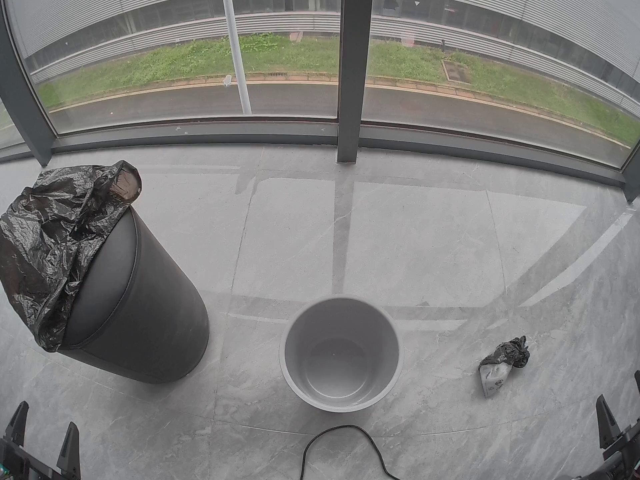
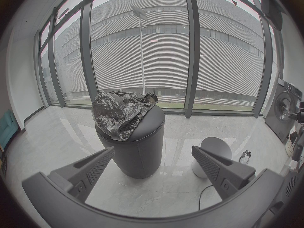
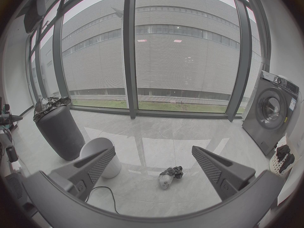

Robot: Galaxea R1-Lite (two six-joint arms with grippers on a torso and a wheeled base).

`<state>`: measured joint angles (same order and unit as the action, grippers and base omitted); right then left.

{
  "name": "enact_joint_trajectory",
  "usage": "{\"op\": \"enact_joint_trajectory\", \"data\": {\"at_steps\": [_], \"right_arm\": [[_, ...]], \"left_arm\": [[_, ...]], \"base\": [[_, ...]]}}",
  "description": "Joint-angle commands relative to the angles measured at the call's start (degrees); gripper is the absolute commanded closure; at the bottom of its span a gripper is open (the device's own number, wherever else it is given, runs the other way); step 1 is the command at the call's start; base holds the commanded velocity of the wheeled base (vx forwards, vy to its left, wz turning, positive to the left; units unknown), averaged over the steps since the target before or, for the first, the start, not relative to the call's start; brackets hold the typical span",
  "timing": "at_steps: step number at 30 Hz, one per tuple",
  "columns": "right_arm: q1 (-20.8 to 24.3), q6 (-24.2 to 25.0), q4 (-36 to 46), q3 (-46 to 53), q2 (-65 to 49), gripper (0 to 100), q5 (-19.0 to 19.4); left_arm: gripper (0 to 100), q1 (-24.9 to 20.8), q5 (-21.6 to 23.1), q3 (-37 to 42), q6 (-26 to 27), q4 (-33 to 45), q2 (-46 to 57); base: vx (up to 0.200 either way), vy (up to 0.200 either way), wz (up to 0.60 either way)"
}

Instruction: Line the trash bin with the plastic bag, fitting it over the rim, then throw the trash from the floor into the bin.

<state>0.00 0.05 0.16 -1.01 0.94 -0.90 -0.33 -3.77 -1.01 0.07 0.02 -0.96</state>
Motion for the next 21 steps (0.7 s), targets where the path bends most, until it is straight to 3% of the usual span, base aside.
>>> {"op": "enact_joint_trajectory", "data": {"at_steps": [1, 21], "right_arm": [[0.0, -0.05, 0.02, 1.01, -0.76, 0, -0.06], [0.0, 0.3, 0.02, 1.01, -0.76, 0, -0.15]], "left_arm": [[0, -0.02, -0.01, 1.01, 0.1, 0.06, 0.88], [0, 0.07, -0.01, 1.01, -0.16, -0.02, 0.88]], "base": [[0.0, 0.2, 0.0], [0.0, 0.2, 0.0]]}}
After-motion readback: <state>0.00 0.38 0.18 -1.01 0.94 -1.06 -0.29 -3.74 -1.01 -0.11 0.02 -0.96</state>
